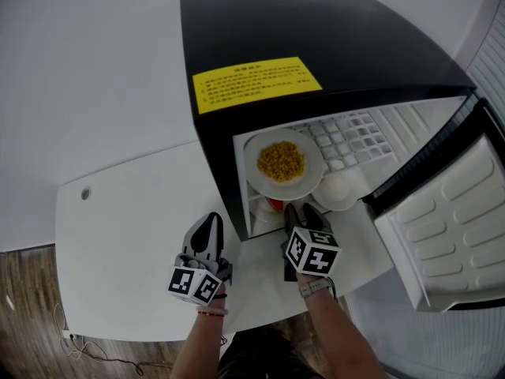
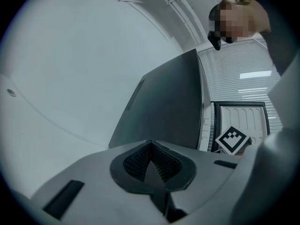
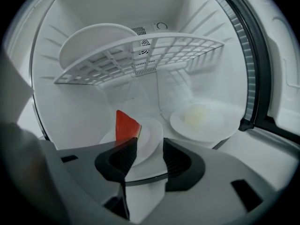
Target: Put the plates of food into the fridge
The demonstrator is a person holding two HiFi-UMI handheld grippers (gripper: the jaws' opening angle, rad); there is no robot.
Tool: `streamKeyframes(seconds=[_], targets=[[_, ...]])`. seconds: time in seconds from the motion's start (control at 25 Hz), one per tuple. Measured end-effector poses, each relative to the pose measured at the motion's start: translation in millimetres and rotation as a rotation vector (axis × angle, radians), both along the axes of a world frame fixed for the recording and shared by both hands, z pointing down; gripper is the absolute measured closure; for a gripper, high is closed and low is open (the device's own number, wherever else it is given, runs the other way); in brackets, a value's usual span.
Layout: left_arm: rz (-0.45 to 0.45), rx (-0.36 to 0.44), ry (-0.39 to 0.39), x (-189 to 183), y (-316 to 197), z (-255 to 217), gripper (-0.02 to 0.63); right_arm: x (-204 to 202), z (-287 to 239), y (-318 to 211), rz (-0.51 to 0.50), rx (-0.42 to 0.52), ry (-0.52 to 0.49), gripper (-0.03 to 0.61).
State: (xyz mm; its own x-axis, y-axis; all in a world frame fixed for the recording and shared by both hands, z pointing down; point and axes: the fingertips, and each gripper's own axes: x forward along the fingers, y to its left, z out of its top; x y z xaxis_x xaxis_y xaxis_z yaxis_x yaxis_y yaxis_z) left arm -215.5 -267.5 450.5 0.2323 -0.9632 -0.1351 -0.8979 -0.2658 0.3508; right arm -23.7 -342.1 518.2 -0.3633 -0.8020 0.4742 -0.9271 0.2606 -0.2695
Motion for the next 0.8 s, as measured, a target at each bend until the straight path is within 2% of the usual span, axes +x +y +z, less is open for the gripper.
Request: streamKeyframes(seconds=[0.48, 0.72, 0.8], targets=[[-0.013, -0.015, -0.013, 2, 3, -5, 0.606, 11, -22, 16, -0.018, 0.091, -0.045, 0.428], [0.007, -0.011, -0.032, 12, 20, -13, 0.607, 19, -36, 41, -0.085, 0.132, -0.061, 0.43], [0.006, -0.014, -0.036, 16, 30, -17, 0.607, 24, -41, 53, -0.107, 0.152, -0.053, 0.486]])
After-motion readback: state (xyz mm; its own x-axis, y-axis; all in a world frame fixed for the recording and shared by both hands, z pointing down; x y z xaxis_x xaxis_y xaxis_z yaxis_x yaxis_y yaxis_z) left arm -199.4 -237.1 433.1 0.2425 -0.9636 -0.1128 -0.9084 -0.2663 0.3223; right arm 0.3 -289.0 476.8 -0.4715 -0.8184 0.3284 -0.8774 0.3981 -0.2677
